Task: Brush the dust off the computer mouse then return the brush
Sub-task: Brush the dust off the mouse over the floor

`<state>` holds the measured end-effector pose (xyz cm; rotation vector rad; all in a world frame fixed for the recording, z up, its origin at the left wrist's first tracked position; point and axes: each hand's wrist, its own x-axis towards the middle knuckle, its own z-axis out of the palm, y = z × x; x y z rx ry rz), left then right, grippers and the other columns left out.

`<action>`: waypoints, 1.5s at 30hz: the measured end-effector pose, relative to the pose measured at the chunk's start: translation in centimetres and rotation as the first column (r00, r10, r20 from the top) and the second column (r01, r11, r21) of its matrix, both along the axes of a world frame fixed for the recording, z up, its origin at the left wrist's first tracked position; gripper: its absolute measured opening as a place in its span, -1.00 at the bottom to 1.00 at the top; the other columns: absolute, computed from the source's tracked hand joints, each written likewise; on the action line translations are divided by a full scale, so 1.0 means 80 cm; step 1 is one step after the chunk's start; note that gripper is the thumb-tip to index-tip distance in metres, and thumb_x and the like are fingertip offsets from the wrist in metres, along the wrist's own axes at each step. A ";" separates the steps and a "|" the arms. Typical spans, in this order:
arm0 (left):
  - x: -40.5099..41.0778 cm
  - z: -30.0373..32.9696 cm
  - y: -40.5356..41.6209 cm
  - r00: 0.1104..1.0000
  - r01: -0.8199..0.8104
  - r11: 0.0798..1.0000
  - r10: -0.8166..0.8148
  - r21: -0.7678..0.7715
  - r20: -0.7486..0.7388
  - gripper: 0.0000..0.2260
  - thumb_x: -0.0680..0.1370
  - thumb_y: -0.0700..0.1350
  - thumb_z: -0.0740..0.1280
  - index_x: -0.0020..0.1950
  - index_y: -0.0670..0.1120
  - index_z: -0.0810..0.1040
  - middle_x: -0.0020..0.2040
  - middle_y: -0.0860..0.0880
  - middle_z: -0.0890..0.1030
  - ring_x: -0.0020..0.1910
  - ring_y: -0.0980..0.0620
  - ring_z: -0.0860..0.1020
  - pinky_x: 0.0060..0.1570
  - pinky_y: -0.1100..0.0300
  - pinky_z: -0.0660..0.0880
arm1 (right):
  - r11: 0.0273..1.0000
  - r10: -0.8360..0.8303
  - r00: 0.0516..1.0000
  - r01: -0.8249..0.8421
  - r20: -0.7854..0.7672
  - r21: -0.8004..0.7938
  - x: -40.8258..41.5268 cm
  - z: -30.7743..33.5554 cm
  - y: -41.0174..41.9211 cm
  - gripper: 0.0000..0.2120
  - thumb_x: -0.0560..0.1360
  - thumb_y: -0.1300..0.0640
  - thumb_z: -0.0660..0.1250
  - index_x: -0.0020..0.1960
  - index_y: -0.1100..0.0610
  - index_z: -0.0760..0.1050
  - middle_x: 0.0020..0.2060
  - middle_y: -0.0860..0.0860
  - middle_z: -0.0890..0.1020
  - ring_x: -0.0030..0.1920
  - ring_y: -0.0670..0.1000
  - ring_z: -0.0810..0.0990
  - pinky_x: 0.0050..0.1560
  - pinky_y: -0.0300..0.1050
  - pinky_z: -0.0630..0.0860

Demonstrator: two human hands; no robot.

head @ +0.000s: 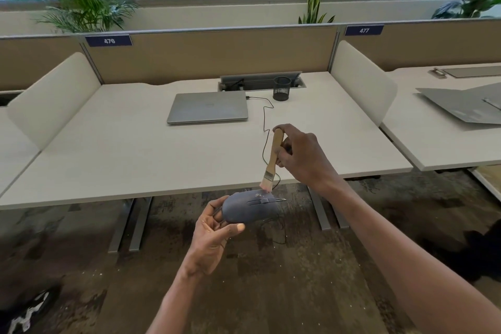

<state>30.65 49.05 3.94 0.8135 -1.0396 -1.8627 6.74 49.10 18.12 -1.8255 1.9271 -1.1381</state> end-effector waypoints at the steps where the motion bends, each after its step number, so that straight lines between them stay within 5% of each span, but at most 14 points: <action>1: 0.000 -0.001 -0.001 1.000 -0.002 1.000 0.002 0.003 -0.003 -0.30 0.28 -0.42 0.53 0.38 -0.12 0.44 0.19 -0.14 0.67 0.15 -0.08 0.68 -0.01 0.21 0.65 | 1.000 -0.003 1.000 0.003 0.010 -0.011 -0.001 0.000 0.001 -0.67 0.56 0.32 0.32 0.30 0.15 0.47 -0.23 0.14 0.68 -0.25 0.12 0.70 -0.10 0.12 0.67; 19: 0.000 -0.008 -0.009 0.999 -0.033 0.999 0.033 0.008 -0.004 -0.30 0.27 -0.40 0.55 0.37 -0.12 0.46 0.19 -0.15 0.67 0.16 -0.09 0.67 0.00 0.22 0.64 | 0.998 -0.032 0.999 0.031 -0.024 -0.061 -0.010 -0.004 0.012 -0.67 0.57 0.31 0.32 0.32 0.16 0.46 -0.26 0.15 0.69 -0.27 0.17 0.70 -0.14 0.16 0.65; 27: -0.003 -0.005 -0.008 1.000 -0.014 1.000 0.014 -0.009 0.008 -0.32 0.28 -0.39 0.54 0.36 -0.10 0.47 0.20 -0.16 0.66 0.18 -0.11 0.66 0.03 0.19 0.65 | 0.992 0.063 0.993 -0.052 0.097 -0.115 0.015 0.004 0.011 -0.65 0.57 0.29 0.36 0.34 0.16 0.46 -0.23 0.10 0.72 -0.31 -0.07 0.72 -0.19 -0.12 0.70; 35: 0.000 -0.004 -0.012 1.000 -0.024 1.000 0.024 -0.001 -0.018 -0.29 0.26 -0.38 0.57 0.37 -0.12 0.47 0.20 -0.18 0.66 0.16 -0.11 0.66 0.03 0.19 0.65 | 0.995 0.040 0.999 -0.041 -0.005 -0.086 0.019 -0.001 0.011 -0.63 0.58 0.27 0.33 0.37 0.15 0.43 -0.27 0.12 0.69 -0.31 0.11 0.68 -0.19 0.11 0.64; 42: -0.004 -0.004 -0.013 0.999 -0.025 1.000 0.026 0.008 -0.038 -0.25 0.20 -0.30 0.63 0.36 -0.11 0.47 0.18 -0.16 0.67 0.15 -0.09 0.67 0.00 0.21 0.65 | 0.994 0.046 0.996 -0.038 0.071 -0.106 0.017 0.001 0.009 -0.63 0.59 0.27 0.36 0.37 0.14 0.44 -0.21 0.09 0.72 -0.30 -0.07 0.72 -0.19 -0.09 0.70; 45: -0.004 -0.004 -0.012 0.999 -0.020 1.000 0.020 0.015 -0.042 -0.23 0.20 -0.30 0.62 0.37 -0.11 0.46 0.20 -0.15 0.67 0.16 -0.09 0.67 0.00 0.20 0.65 | 0.996 0.024 0.999 -0.021 0.034 -0.083 0.014 -0.003 0.010 -0.63 0.59 0.26 0.34 0.39 0.15 0.43 -0.24 0.11 0.71 -0.29 0.01 0.71 -0.17 0.02 0.68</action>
